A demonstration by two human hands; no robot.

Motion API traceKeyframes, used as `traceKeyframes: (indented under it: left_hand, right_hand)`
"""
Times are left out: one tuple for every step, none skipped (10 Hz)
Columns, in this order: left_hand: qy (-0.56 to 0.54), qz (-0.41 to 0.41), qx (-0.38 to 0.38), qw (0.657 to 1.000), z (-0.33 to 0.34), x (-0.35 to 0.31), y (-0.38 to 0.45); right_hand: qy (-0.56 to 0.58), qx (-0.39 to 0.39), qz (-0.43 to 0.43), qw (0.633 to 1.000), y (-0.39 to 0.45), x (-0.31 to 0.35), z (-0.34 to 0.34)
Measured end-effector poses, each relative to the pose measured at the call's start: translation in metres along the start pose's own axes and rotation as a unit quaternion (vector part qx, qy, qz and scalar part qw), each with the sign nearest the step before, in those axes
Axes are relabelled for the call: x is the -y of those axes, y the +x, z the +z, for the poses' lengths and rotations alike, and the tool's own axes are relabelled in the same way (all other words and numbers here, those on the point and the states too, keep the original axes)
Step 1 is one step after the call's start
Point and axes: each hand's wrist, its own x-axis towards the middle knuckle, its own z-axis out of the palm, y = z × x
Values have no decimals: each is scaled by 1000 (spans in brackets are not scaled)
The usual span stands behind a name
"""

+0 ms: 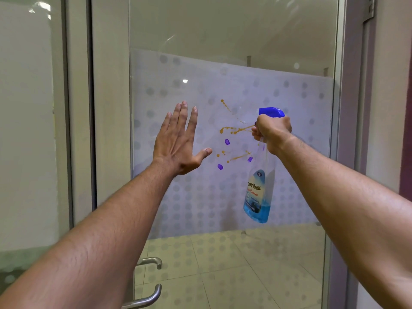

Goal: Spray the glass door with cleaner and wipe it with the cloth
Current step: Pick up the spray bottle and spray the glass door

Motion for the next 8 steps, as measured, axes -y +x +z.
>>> traceKeyframes:
  left_hand:
    - [-1, 0, 2, 1000, -1, 1, -1]
    - [-4, 0, 3, 1000, -3, 2, -2]
    - [-6, 0, 5, 1000, -4, 3, -4]
    - [-9, 0, 8, 1000, -5, 6, -8]
    - [-14, 0, 11, 1000, -6, 8, -12]
    - [-27, -1, 17, 999, -5, 9, -22]
    - [-36, 1, 24, 999, -5, 9, -31]
    - [-34, 0, 36, 999, -8, 9, -45]
  right_hand:
    - [-2, 5, -9, 1000, -2, 2, -1]
    - [6, 3, -14, 1000, -6, 3, -2]
    - [10, 4, -17, 1000, -9, 3, -2]
    - [19, 9, -17, 1000, -16, 1, -3]
    - [16, 12, -15, 1000, -21, -1, -3]
    - [15, 19, -6, 1000, -32, -4, -3]
    - [20, 25, -2, 999, -41, -8, -2]
    - [13, 40, 6, 999, -55, -14, -1]
